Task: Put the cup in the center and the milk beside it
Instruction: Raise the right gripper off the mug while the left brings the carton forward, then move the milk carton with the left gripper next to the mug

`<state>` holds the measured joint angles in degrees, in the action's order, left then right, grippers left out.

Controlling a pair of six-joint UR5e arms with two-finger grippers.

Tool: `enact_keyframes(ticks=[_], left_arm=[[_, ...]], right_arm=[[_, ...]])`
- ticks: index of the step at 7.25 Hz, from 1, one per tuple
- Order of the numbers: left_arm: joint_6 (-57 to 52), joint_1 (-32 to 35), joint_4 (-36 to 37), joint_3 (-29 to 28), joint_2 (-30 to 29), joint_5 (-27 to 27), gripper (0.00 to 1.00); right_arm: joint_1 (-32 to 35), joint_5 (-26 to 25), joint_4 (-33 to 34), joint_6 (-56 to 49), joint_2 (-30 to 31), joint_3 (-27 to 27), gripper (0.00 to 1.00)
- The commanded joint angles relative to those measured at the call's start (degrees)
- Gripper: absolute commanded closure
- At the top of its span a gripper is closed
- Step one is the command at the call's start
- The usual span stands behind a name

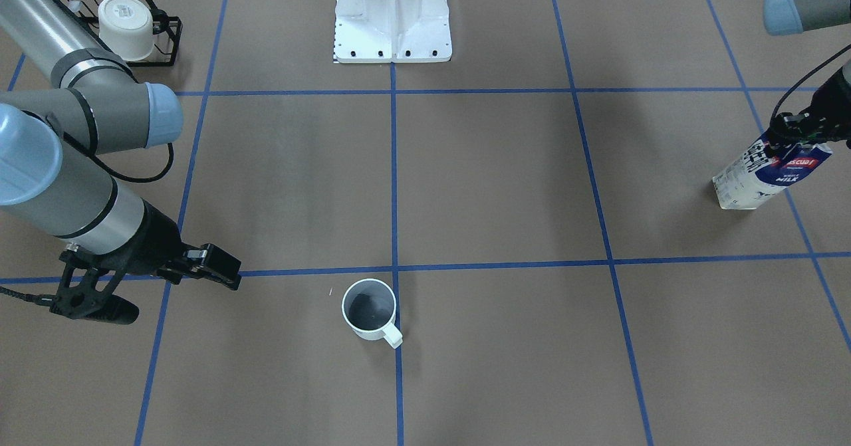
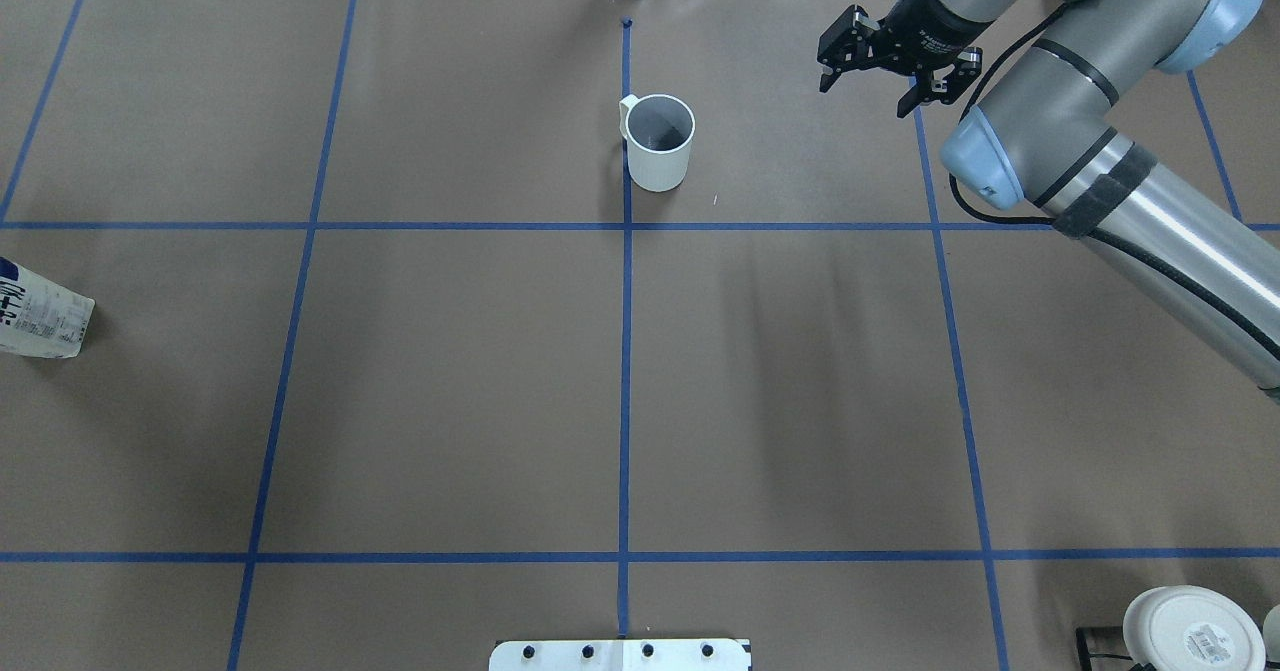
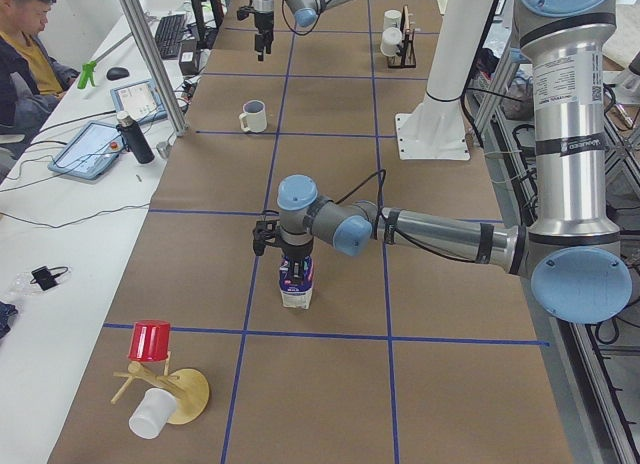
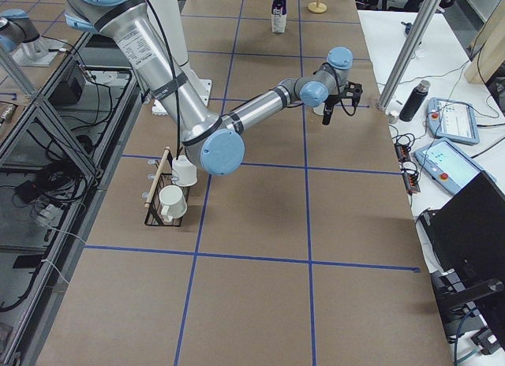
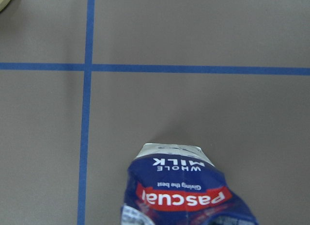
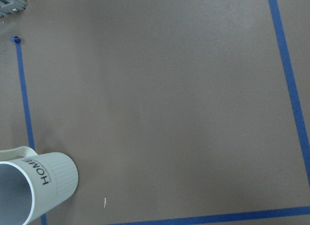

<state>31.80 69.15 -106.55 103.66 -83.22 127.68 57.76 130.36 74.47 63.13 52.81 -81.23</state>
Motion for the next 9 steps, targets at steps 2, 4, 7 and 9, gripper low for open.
enact_keyframes(ticks=[2, 4, 7, 9], left_arm=[[6.31, 0.02, 12.77, 1.19, -15.49, 3.88, 1.00], [11.31, -2.68, 29.92, -3.00, -36.39, 3.98, 1.00], [29.14, -18.74, 30.26, -25.33, -64.86, -4.43, 1.00], [29.98, -22.47, 24.32, -29.37, -67.16, -5.33, 1.00]], right_arm=[[1.12, 0.07, -0.11, -0.02, 1.32, -0.50, 0.00], [2.17, 0.16, -0.11, -1.16, 3.16, -1.55, 0.00], [6.03, 0.77, -0.11, -6.95, 11.56, -6.71, 0.00], [6.31, 0.60, -0.11, -9.08, 17.74, -11.65, 0.00]])
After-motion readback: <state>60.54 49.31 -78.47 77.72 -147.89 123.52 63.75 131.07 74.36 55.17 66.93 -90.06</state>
